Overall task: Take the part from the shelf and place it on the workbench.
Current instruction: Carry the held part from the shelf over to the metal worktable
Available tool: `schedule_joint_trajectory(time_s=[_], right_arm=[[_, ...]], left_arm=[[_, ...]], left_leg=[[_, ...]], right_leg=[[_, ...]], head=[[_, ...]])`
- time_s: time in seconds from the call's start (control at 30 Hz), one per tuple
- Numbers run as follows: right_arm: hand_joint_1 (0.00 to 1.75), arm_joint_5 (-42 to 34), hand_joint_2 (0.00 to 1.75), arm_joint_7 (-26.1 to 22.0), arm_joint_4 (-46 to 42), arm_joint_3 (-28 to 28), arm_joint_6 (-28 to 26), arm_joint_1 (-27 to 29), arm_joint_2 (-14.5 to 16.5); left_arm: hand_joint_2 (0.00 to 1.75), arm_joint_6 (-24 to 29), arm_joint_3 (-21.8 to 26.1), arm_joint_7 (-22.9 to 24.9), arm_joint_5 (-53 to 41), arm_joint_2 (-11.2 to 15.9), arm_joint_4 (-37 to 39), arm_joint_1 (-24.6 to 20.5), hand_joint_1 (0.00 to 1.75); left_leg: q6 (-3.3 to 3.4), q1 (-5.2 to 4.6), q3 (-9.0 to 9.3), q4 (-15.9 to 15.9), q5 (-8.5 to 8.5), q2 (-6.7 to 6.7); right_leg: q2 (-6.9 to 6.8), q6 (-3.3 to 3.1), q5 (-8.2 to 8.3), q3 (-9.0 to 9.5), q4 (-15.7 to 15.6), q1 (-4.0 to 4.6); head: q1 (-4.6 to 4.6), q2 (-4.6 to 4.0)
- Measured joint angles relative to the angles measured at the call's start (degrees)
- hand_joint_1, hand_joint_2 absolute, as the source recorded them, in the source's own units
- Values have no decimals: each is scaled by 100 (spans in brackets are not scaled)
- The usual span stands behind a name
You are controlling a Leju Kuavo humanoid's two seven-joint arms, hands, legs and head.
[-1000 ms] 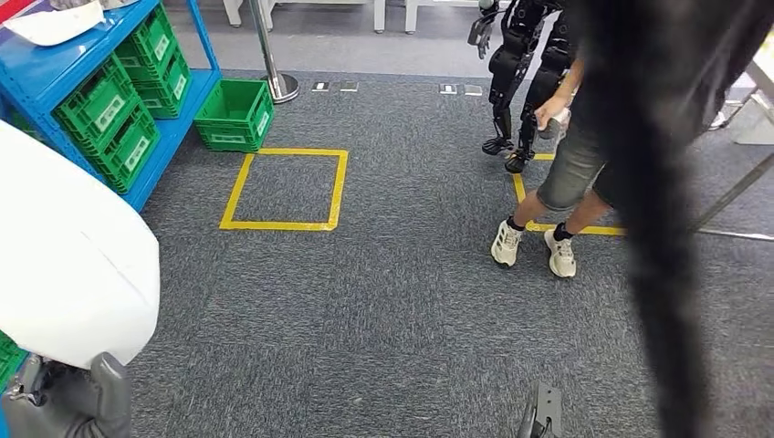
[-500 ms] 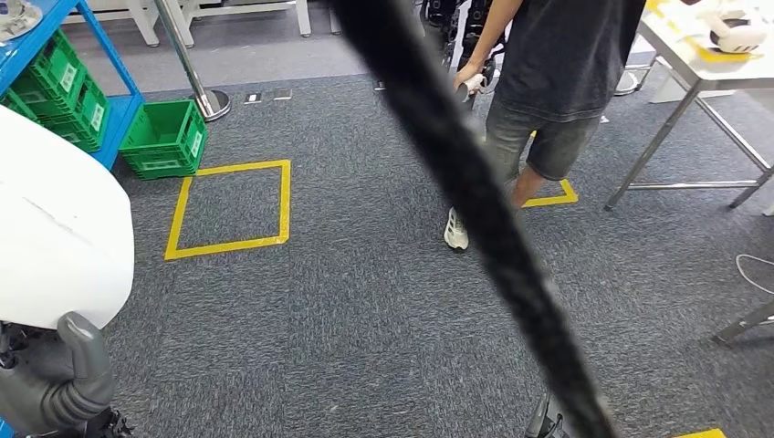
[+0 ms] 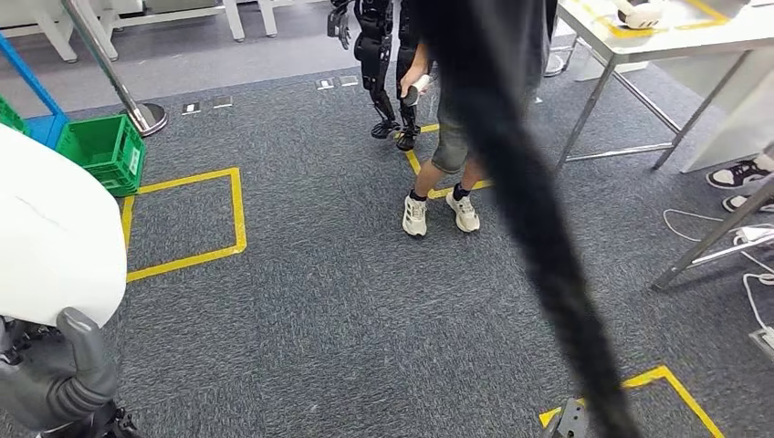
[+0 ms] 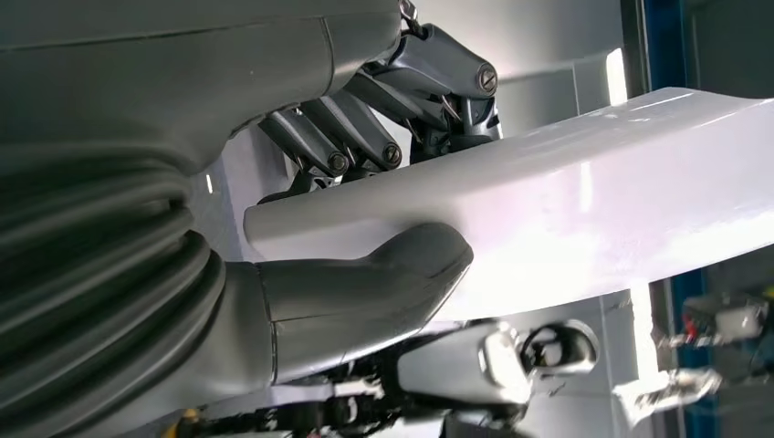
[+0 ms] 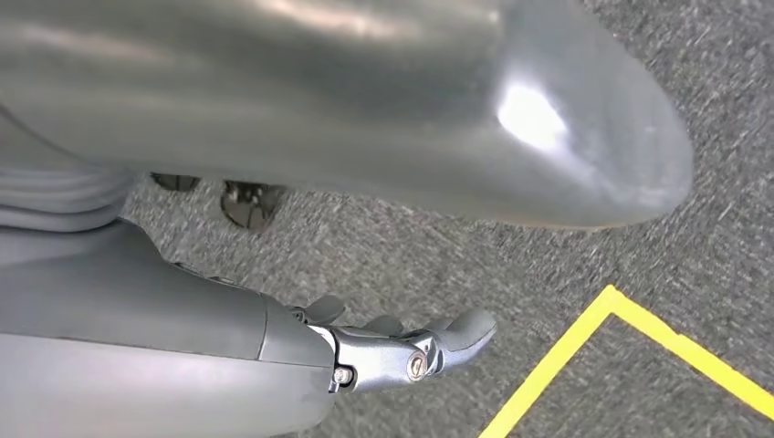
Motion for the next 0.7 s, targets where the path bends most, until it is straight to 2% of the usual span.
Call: schedule_joint_trajectory(time_s=[0.03, 0.07, 0.13, 0.17, 0.2, 0.27, 0.3, 0.33, 0.37, 0.4, 0.43, 0.5, 0.53, 0.57, 0.63, 0.67, 0.7], right_arm=[[0, 10, 0, -5, 0, -1, 40, -6, 6], [0, 17, 0, -7, 0, -1, 69, -7, 13], [0, 21, 0, -8, 0, -1, 91, 4, 17], [0, 22, 0, -7, 0, -1, 97, 10, 20], [0, 22, 0, -6, 0, -2, 115, 7, 21], [0, 8, 0, -2, 0, -3, 193, -13, 25], [0, -3, 0, -5, 0, -3, 256, -24, 25], [0, -12, 0, -9, 0, -3, 319, -30, 25], [0, -15, 0, -15, 0, -3, 379, -30, 25], [0, -14, 0, -24, 0, -3, 427, -31, 25], [0, -15, 0, -30, 0, -3, 463, -33, 25], [0, -51, 0, -51, 0, -3, 511, -47, 24], [0, -81, 0, -66, 0, -4, 532, -56, 22], [0, -111, 0, -80, 0, -4, 551, -59, 19], [0, -150, 0, -99, 0, -5, 580, -51, 13], [0, -159, 0, -103, 0, -6, 587, -44, 11], [0, -166, 0, -104, 0, -7, 591, -45, 11]], left_arm=[[175, 3, 0, -1, -36, 2, 0, 30, 175], [175, 5, 0, -1, -63, 4, 1, 54, 175], [175, 4, -1, -1, -76, 5, 1, 74, 175], [175, -19, -1, 0, -56, 5, 1, 80, 175], [175, -72, 2, -3, -15, 5, 2, 91, 175], [175, -233, 23, -8, 67, 8, 19, 140, 175], [175, -304, 35, -9, 91, 8, 35, 173, 175], [175, -346, 44, -5, 91, 8, 52, 203, 175], [175, -364, 46, -2, 83, 8, 66, 224, 175], [175, -365, 48, 0, 65, 5, 73, 235, 175], [175, -356, 52, -1, 42, 2, 77, 239, 175], [175, -339, 74, -2, -27, -15, 104, 220, 175], [175, -336, 91, -2, -72, -24, 140, 199, 175], [175, -338, 107, -1, -118, -36, 185, 171, 175], [175, -343, 129, 1, -182, -69, 269, 118, 175], [175, -346, 135, 2, -197, -93, 297, 92, 175], [175, -349, 142, -2, -206, -115, 320, 69, 175]], left_leg=[[-31, -15, 2, 13, -17, 42], [-65, -26, 10, 13, -27, 87], [-130, -18, 40, 0, -35, 160], [-166, -5, 42, 20, -63, 91], [-196, 7, -4, 139, -155, -51], [-230, 26, -264, 739, -496, -387], [-228, 27, -460, 1150, -681, -467], [-217, 26, -618, 1467, -783, -492], [-197, 24, -694, 1602, -773, -505], [-167, 20, -654, 1498, -642, -527], [-133, 15, -509, 1186, -435, -578], [-73, 8, -152, 405, -102, -806], [-56, 0, -42, 153, -36, -896], [-43, -11, 4, 32, -30, -945], [-1, -21, 21, -12, -7, -861], [34, -17, 36, -41, 22, -797], [70, -9, 50, -73, 51, -726]], right_leg=[[-52, -37, 20, 64, -132, 10], [-41, -83, 15, 58, -157, 26], [70, -160, 44, 39, -178, 26], [120, -192, 58, 40, -190, 16], [170, -221, 73, 43, -203, 1], [288, -259, 89, 34, -211, -8], [360, -274, 96, 21, -209, 0], [437, -282, 101, 10, -207, 11], [513, -287, 107, 3, -203, 22], [590, -286, 112, 1, -199, 29], [666, -281, 118, 3, -196, 32], [807, -250, 134, -2, -189, 30], [865, -221, 148, -16, -190, 24], [922, -184, 164, -36, -196, 13], [1014, -108, 203, -74, -218, -4], [950, -86, 188, -104, -188, -1], [823, -69, 112, -170, -70, 11]], head=[[-4, 0], [-8, 0], [-10, -1], [-15, -1], [-24, -1], [-42, -1], [-43, 0], [-44, 0], [-43, 0], [-43, 0], [-44, 0], [-43, -1], [-41, -1], [-40, -1], [-39, 0], [-38, -1], [-30, -1]])
